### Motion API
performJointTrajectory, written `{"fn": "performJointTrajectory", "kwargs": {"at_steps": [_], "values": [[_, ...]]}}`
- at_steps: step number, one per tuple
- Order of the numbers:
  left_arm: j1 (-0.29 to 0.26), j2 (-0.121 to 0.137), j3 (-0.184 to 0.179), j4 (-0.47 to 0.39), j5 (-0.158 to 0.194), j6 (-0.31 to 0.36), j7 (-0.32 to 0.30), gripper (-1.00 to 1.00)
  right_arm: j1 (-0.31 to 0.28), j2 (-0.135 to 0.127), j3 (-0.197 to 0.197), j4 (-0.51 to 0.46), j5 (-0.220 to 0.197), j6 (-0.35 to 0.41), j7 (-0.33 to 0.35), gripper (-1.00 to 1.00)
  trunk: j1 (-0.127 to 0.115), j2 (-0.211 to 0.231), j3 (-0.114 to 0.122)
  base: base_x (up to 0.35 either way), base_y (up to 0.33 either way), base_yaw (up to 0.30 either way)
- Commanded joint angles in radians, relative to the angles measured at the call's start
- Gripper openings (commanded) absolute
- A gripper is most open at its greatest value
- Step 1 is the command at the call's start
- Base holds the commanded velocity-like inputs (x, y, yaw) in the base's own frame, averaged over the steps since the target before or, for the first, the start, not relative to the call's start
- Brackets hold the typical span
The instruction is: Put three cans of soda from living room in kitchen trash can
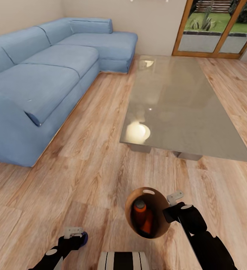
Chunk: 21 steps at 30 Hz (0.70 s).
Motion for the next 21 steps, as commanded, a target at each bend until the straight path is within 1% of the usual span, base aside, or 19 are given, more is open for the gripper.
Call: {"fn": "performJointTrajectory", "kwargs": {"at_steps": [1, 6, 13, 21], "values": [[0.0, 0.0, 0.0, 0.0, 0.0, 0.0, 0.0, 1.0, 0.0, 0.0, 0.0, 0.0, -0.016, 0.001, 0.001, -1.0, 0.0, 0.0, -0.002, 0.0, 0.0, -0.064], [0.0, 0.002, 0.0, 0.0, 0.0, 0.001, 0.0, 1.0, 0.0, 0.0, 0.001, 0.0, -0.016, 0.001, 0.001, -1.0, 0.0, 0.0, -0.01, 0.0, 0.035, -0.064], [0.0, 0.002, 0.0, 0.0, 0.0, 0.0, 0.0, 1.0, 0.0, 0.0, 0.001, 0.0, -0.016, 0.001, 0.001, -1.0, 0.0, 0.0, -0.02, 0.0, 0.157, -0.037], [0.0, 0.0, 0.0, 0.0, 0.0, -0.001, 0.0, 1.0, 0.0, 0.0, 0.001, 0.0, -0.016, 0.001, 0.001, -1.0, 0.0, 0.0, -0.023, 0.0, 0.013, -0.001]]}}
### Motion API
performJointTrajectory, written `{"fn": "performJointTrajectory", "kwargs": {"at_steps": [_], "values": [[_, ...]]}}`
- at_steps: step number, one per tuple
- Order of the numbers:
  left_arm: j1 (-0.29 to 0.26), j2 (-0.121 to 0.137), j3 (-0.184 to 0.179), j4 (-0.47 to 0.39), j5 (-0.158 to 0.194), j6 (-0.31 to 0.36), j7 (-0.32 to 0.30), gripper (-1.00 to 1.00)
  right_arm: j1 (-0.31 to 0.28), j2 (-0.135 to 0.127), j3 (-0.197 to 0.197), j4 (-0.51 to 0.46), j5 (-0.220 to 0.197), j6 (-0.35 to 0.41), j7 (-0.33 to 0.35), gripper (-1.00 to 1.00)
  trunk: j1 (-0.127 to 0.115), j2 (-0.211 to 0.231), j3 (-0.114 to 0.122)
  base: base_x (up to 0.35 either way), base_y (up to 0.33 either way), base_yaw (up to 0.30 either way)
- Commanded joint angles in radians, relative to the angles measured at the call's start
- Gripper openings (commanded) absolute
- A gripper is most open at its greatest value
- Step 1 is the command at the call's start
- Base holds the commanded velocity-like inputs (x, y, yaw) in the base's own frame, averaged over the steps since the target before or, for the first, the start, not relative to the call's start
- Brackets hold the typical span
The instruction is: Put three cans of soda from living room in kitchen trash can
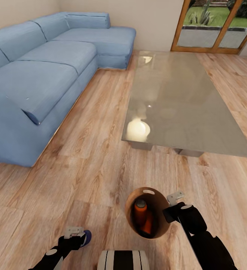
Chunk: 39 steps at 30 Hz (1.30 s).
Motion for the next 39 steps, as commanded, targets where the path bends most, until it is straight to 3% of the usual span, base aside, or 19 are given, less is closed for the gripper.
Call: {"fn": "performJointTrajectory", "kwargs": {"at_steps": [1, 39], "values": [[0.0, 0.0, 0.0, 0.0, 0.0, 0.0, 0.0, 1.0, 0.0, 0.0, 0.0, 0.0, -0.02, 0.002, 0.002, -1.0, 0.0, 0.0, -0.001, 0.0, 0.0, 0.0], [0.0, 0.0, 0.002, -0.002, 0.0, 0.0, 0.0, 1.0, 0.0, 0.0, 0.0, 0.0, -0.02, 0.002, 0.002, -1.0, 0.0, 0.0, -0.023, 0.0, -0.017, 0.0]]}}
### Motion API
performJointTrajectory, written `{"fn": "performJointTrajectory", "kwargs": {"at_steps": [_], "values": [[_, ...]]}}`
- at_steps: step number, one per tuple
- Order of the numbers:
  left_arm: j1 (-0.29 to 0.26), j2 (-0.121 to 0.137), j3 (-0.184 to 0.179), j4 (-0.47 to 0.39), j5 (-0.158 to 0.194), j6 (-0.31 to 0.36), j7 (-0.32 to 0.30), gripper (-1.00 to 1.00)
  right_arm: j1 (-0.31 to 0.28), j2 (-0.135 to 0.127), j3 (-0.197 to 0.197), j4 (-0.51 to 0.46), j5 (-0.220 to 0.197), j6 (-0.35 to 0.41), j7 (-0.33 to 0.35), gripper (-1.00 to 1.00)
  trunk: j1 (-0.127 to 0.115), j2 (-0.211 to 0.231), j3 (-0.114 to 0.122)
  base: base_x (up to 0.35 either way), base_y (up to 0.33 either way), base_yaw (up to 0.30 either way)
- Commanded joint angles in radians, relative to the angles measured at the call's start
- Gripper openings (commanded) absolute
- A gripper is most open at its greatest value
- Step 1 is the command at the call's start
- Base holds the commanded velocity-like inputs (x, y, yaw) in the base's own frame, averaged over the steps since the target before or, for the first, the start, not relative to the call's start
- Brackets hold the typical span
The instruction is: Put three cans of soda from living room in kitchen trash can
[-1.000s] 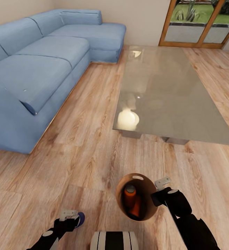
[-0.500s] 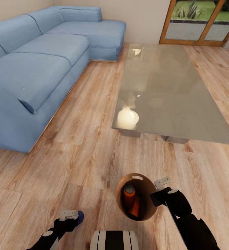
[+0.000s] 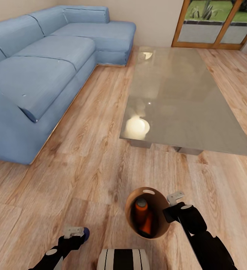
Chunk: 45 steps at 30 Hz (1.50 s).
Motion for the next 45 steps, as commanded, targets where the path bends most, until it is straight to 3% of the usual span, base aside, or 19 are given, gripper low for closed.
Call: {"fn": "performJointTrajectory", "kwargs": {"at_steps": [1, 20, 45], "values": [[0.0, 0.0, 0.0, 0.0, 0.0, 0.0, 0.0, 1.0, 0.0, 0.001, 0.001, 0.0, -0.022, 0.002, 0.002, -1.0, 0.0, 0.0, 0.0, 0.0, 0.0, 0.0], [0.0, 0.0, 0.0, -0.001, 0.0, 0.0, 0.001, 1.0, 0.0, 0.001, 0.001, 0.0, -0.022, 0.002, 0.002, -1.0, 0.0, 0.0, -0.019, 0.0, 0.0, 0.0], [0.0, 0.0, 0.0, -0.001, 0.0, 0.001, 0.002, 1.0, 0.0, 0.001, 0.001, 0.0, -0.022, 0.002, 0.002, -1.0, 0.0, 0.0, -0.02, 0.0, -0.006, 0.0]]}}
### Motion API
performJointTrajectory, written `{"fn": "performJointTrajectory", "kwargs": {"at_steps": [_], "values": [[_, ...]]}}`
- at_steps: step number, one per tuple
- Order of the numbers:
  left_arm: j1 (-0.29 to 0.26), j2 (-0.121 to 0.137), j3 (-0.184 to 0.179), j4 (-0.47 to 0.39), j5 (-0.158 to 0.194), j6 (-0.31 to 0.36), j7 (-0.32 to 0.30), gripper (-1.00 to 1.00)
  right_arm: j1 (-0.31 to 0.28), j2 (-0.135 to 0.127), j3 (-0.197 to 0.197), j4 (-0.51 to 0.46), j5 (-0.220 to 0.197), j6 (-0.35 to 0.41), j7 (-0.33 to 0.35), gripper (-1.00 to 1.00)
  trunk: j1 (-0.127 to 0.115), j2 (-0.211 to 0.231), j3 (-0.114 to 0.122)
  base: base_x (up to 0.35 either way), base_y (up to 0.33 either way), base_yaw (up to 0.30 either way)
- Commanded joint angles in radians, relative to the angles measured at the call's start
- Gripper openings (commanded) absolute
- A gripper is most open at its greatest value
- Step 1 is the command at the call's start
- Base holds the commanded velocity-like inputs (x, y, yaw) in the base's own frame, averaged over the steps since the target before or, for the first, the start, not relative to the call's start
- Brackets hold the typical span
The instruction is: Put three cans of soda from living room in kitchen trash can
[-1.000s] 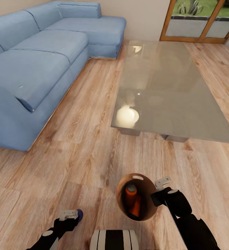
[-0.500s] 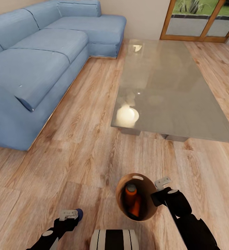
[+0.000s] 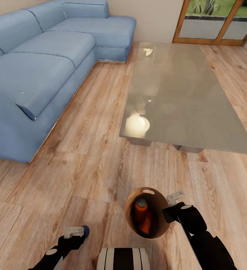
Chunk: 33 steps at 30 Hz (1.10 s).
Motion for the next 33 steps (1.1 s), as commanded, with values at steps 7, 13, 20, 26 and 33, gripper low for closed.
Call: {"fn": "performJointTrajectory", "kwargs": {"at_steps": [7, 13, 20, 26, 33], "values": [[0.0, 0.0, 0.0, 0.0, 0.0, 0.0, -0.001, 1.0, 0.0, 0.0, 0.0, 0.0, -0.014, 0.001, 0.001, -1.0, 0.0, 0.0, 0.0, 0.026, -0.119, 0.0], [0.0, 0.0, 0.0, 0.0, 0.0, -0.001, -0.002, 1.0, 0.0, 0.0, 0.0, 0.0, -0.014, 0.001, 0.001, -1.0, 0.0, 0.0, 0.0, 0.003, -0.011, 0.0], [0.0, 0.0, 0.0, 0.0, 0.0, 0.001, -0.003, 1.0, 0.0, 0.0, 0.0, 0.0, -0.014, 0.001, 0.001, -1.0, 0.0, 0.0, 0.0, 0.0, 0.019, 0.0], [0.0, 0.0, 0.0, -0.003, 0.0, 0.001, -0.002, 1.0, 0.0, 0.0, 0.0, 0.0, -0.014, 0.001, 0.001, -1.0, 0.0, 0.0, 0.0, 0.0, 0.031, 0.0], [0.0, 0.0, 0.0, -0.002, 0.0, 0.001, -0.002, 1.0, 0.0, 0.0, 0.0, 0.0, -0.014, 0.001, 0.001, -1.0, 0.0, 0.0, 0.0, 0.0, 0.001, 0.0]]}}
